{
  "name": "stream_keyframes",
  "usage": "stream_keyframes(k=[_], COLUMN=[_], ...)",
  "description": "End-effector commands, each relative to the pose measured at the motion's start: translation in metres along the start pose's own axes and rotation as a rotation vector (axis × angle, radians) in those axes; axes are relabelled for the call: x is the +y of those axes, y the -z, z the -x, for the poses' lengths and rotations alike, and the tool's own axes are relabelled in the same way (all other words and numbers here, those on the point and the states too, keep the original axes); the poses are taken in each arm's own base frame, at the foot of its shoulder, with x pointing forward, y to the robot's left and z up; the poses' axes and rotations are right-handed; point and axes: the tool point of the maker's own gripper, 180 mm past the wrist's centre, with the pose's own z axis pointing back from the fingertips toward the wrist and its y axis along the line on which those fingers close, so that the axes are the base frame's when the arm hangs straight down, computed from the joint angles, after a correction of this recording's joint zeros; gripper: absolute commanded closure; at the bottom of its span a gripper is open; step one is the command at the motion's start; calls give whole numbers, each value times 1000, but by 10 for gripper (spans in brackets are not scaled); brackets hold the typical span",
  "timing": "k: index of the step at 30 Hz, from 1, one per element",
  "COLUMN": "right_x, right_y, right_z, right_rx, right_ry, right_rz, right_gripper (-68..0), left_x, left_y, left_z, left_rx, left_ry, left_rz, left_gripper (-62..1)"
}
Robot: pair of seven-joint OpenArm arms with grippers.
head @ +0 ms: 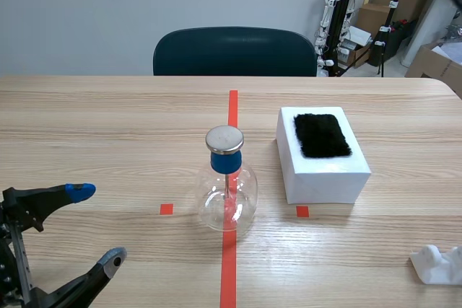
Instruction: Do the electroscope experiment. put the rod down on the box
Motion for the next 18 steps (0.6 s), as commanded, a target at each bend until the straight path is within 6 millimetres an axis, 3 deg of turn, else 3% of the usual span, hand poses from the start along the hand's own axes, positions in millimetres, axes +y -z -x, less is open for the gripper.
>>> stream_keyframes(k=[1,18], right_x=[-4,52], right_y=[5,43], right_z=[-2,43], right_rx=[7,360], right_ry=[17,202], right_rz=[-9,-289], right_gripper=[2,2], left_x=[1,1], left_y=[4,4], left_z=[-8,-8], left_rx=[-35,-35], left_ry=[4,4], left_rz=[0,0], left_gripper=[-623,-623])
